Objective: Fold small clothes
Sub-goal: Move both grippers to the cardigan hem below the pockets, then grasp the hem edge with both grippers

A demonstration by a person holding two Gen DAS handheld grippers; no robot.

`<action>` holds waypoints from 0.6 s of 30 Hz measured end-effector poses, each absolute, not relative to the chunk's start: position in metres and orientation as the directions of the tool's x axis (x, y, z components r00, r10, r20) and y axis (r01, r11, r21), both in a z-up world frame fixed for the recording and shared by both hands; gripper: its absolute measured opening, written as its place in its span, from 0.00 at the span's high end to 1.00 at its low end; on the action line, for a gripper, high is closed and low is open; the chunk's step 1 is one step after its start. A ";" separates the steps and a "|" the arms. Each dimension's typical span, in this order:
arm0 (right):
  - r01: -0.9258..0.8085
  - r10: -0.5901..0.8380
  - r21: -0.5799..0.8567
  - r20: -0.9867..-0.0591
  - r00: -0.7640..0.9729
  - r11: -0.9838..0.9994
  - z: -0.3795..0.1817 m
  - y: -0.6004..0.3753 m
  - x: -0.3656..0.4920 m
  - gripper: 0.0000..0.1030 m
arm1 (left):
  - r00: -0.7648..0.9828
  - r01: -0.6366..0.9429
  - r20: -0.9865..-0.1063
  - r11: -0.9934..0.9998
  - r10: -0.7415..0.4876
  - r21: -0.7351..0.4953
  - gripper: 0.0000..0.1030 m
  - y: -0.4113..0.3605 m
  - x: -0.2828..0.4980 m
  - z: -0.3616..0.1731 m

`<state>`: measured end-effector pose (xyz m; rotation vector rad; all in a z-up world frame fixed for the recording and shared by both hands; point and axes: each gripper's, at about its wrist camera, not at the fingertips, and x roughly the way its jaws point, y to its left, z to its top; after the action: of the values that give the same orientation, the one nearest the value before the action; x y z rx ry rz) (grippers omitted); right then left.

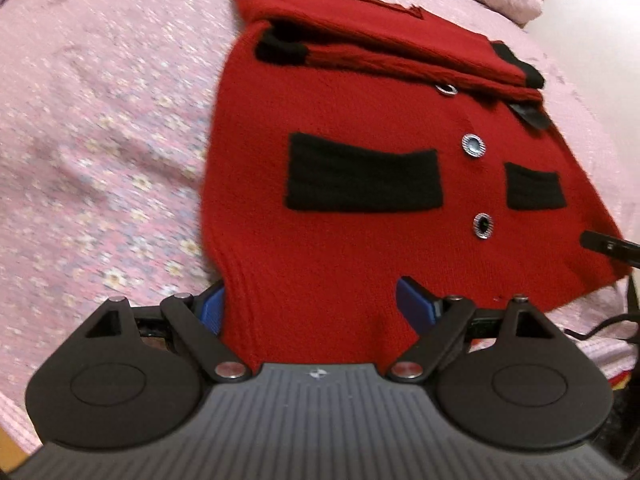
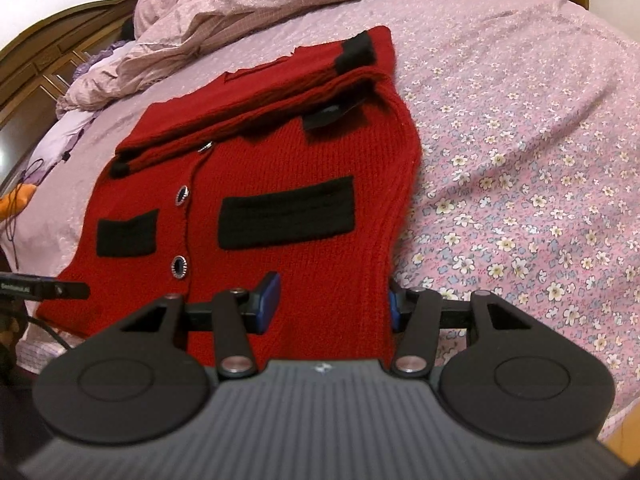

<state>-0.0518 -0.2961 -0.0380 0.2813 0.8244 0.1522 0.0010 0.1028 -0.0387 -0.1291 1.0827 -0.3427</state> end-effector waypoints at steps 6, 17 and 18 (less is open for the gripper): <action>-0.033 0.265 0.327 -0.698 0.665 0.944 -0.042 -0.298 -0.050 0.48 | 0.409 0.208 -0.847 0.939 -0.339 -0.276 0.15 0.096 0.005 -0.046; -0.023 0.266 0.338 -0.696 0.667 0.941 -0.047 -0.300 -0.050 0.67 | 0.442 0.219 -0.840 0.946 -0.315 -0.240 0.29 0.094 0.004 -0.048; -0.017 0.266 0.342 -0.697 0.666 0.940 -0.047 -0.302 -0.050 0.72 | 0.445 0.213 -0.840 0.948 -0.311 -0.238 0.31 0.095 0.004 -0.048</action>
<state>-0.0495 -0.3017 -0.0472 0.3206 0.8293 0.1629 0.0044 0.0948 -0.0483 -0.1023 1.0617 -0.3255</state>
